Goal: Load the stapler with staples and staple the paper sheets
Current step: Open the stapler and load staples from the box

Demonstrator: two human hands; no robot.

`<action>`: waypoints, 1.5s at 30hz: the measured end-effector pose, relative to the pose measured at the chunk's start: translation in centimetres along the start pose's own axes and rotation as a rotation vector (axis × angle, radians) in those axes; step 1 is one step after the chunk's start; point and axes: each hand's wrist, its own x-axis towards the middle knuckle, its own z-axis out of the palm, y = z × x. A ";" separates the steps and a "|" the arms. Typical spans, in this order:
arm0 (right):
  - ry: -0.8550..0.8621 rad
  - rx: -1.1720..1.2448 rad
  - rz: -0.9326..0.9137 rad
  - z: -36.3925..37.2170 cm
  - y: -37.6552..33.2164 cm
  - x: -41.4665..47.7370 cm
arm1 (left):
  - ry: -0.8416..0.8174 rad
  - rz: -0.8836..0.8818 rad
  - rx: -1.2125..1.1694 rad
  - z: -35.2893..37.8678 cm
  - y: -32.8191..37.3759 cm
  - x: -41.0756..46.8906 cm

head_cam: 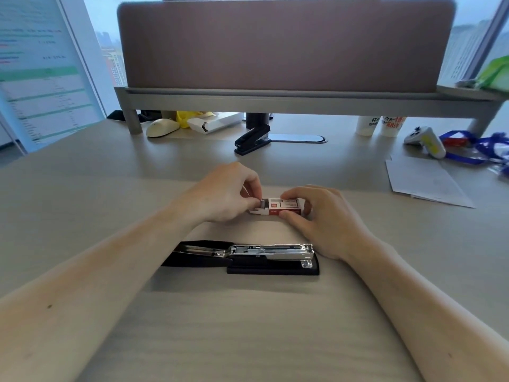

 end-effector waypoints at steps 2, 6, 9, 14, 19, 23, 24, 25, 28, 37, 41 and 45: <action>-0.003 0.010 -0.004 -0.1 -0.1 0.0 | 0.015 0.000 -0.004 -0.2 0.1 -0.2; 0.040 0.078 0.001 -0.4 -0.3 -0.3 | 0.067 0.009 -0.047 -0.8 0.5 -1.1; 0.199 0.214 0.069 -1.1 -0.9 -0.4 | 0.202 0.067 -0.094 -0.7 1.4 -2.4; 0.128 0.589 0.247 -1.5 -3.5 -0.4 | 0.482 0.336 0.104 0.3 2.3 -4.3; 0.038 0.878 0.375 -1.6 -4.7 -0.3 | 0.590 0.475 0.276 0.6 2.5 -5.0; 0.010 1.037 0.420 -1.5 -4.9 -0.4 | 0.604 0.480 0.294 0.9 2.5 -5.1; 0.011 1.068 0.427 -1.5 -5.0 -0.4 | 0.602 0.483 0.292 1.0 2.5 -5.1; 0.010 1.094 0.437 -1.5 -5.0 -0.4 | 0.597 0.484 0.288 1.0 2.5 -5.1; -0.006 1.137 0.461 -1.5 -5.0 -0.4 | 0.562 0.488 0.278 0.9 2.6 -5.2; 0.101 1.025 0.345 -2.2 -4.4 -0.6 | 0.474 0.222 -0.384 -0.1 2.6 -5.7; 0.040 1.084 0.347 -2.2 -4.2 -0.8 | 0.360 0.291 -0.404 0.4 2.7 -5.6; 0.002 1.117 0.366 -2.2 -3.9 -0.8 | 0.350 0.308 -0.412 0.5 2.5 -5.5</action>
